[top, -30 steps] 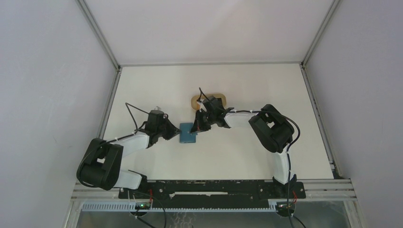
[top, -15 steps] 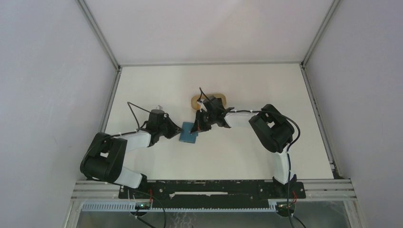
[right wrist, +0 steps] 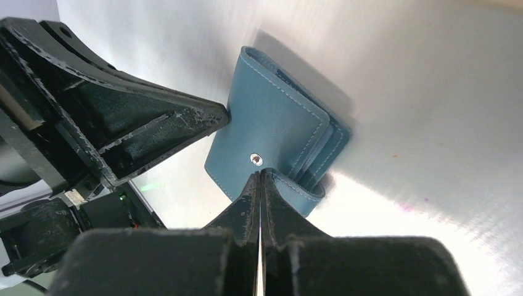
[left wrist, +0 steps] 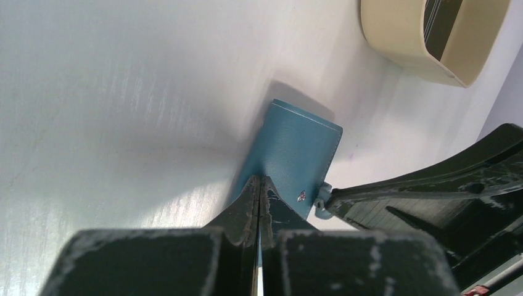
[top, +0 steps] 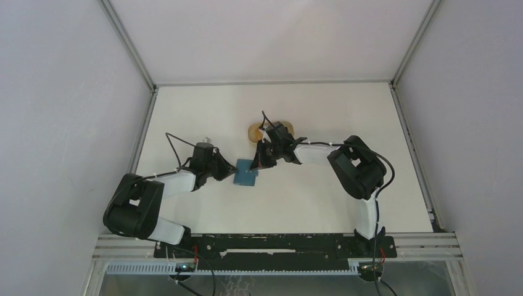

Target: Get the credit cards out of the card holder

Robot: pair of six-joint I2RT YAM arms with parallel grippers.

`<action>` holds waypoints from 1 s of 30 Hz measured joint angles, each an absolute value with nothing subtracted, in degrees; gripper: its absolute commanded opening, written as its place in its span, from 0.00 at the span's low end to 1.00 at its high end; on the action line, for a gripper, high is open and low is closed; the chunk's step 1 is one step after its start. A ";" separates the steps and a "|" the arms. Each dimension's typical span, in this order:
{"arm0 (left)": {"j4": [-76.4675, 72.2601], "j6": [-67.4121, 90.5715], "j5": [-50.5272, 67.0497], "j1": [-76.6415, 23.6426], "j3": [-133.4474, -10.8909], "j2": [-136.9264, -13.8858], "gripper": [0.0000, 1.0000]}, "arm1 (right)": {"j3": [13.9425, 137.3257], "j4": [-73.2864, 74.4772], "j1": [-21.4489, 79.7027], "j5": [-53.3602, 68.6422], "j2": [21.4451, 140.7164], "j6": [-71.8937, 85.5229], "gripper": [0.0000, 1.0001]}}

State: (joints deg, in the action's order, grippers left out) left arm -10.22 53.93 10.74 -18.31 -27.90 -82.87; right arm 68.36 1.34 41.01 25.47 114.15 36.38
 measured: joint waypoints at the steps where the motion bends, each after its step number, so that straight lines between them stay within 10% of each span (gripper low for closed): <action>1: -9.91 53.93 10.74 -18.35 -27.90 -82.70 0.00 | 68.36 1.52 40.77 25.34 113.86 36.38 0.00; 30: -8.71 53.95 10.74 -19.31 -27.90 -82.08 0.00 | 74.04 5.74 41.76 24.88 116.92 36.10 0.00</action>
State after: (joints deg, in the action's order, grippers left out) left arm -8.71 53.95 10.74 -19.31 -27.90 -82.08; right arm 74.04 5.74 41.76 24.88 116.92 36.10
